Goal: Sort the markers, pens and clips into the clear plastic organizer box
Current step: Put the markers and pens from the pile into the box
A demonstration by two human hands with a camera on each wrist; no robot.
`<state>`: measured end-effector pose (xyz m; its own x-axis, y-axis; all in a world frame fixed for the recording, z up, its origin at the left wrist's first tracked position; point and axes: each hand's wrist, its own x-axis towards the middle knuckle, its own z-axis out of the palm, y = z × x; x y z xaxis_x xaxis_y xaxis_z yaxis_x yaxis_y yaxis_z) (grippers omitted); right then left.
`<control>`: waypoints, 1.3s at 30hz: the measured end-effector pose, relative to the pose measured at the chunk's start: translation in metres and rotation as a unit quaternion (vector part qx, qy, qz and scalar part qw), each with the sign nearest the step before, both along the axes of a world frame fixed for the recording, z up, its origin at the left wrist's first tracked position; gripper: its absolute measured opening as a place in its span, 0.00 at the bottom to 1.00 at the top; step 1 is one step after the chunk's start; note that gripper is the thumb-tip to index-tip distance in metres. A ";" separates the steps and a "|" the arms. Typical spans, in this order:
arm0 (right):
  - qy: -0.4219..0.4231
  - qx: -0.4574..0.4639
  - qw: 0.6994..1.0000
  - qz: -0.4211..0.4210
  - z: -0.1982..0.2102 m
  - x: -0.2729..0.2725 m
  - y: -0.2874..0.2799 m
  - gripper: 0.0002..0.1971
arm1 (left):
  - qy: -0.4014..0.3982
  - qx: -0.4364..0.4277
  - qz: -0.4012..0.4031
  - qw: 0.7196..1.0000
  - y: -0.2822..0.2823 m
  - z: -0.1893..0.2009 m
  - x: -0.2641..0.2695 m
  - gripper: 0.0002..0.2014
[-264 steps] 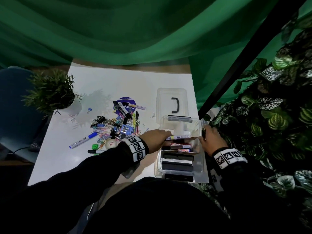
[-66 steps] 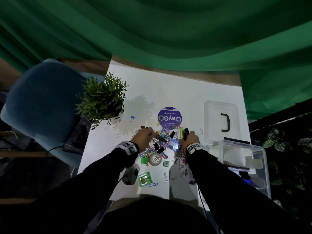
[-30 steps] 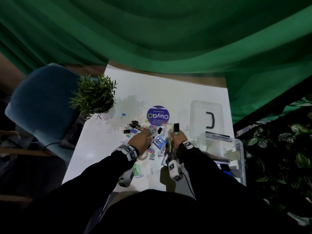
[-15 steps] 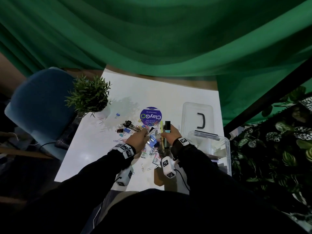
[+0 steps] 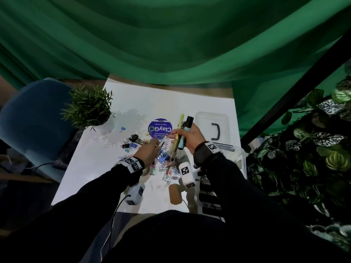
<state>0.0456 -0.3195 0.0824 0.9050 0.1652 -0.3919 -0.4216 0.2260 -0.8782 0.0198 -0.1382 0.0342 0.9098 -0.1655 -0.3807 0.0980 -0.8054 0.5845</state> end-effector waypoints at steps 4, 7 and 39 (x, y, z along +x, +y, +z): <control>-0.011 -0.009 1.000 0.028 0.014 0.003 -0.019 0.10 | 0.006 -0.072 0.033 0.997 -0.019 0.010 -0.003 0.05; -0.018 -0.129 0.989 0.072 0.012 -0.001 -0.012 0.12 | 0.012 -0.102 0.079 0.992 -0.022 0.008 -0.001 0.05; -0.102 -0.566 0.765 0.289 -0.029 -0.081 -0.154 0.12 | -0.033 0.069 -0.329 0.941 -0.137 0.040 0.001 0.10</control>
<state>-0.0350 -0.4735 0.0535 0.8703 0.2211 -0.4402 0.0089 -0.9005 -0.4348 0.0209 -0.2748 0.0746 0.6495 -0.6549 -0.3864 -0.4817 -0.7475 0.4573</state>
